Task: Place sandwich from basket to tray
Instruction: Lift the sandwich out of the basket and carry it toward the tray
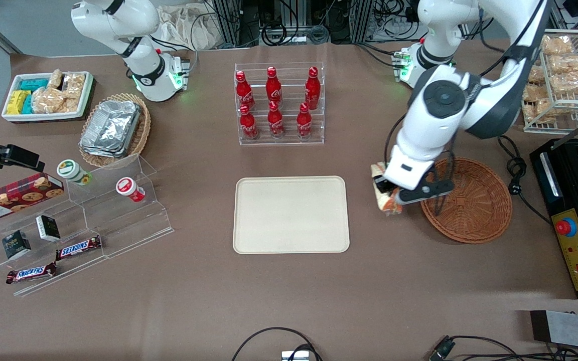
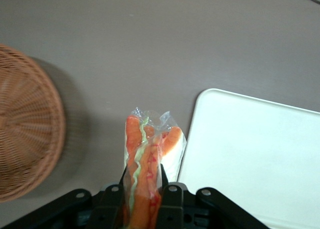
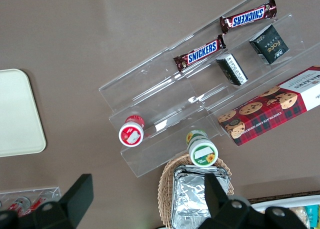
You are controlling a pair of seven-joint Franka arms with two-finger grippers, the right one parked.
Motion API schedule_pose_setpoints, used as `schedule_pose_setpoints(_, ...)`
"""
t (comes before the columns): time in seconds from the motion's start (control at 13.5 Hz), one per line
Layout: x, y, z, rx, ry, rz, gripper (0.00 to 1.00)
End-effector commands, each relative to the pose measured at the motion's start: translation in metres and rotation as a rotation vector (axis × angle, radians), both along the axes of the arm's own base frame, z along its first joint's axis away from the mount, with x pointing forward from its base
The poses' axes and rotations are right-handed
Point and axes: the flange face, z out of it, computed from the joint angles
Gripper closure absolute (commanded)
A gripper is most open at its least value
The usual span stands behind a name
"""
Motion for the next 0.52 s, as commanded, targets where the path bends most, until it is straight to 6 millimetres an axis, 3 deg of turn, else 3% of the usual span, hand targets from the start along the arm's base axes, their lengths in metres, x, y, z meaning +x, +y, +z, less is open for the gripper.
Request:
schedule_pose_setpoints(0.0, 0.024, -0.05, -0.016, -0.009, -0.02, 0.024, 0.96)
schedule_pose_setpoints(0.22, 0.027, -0.09, -0.045, 0.022, -0.049, 0.017, 0.96)
schedule_pose_setpoints(0.44, 0.029, -0.117, -0.072, 0.015, -0.039, 0.022, 0.96)
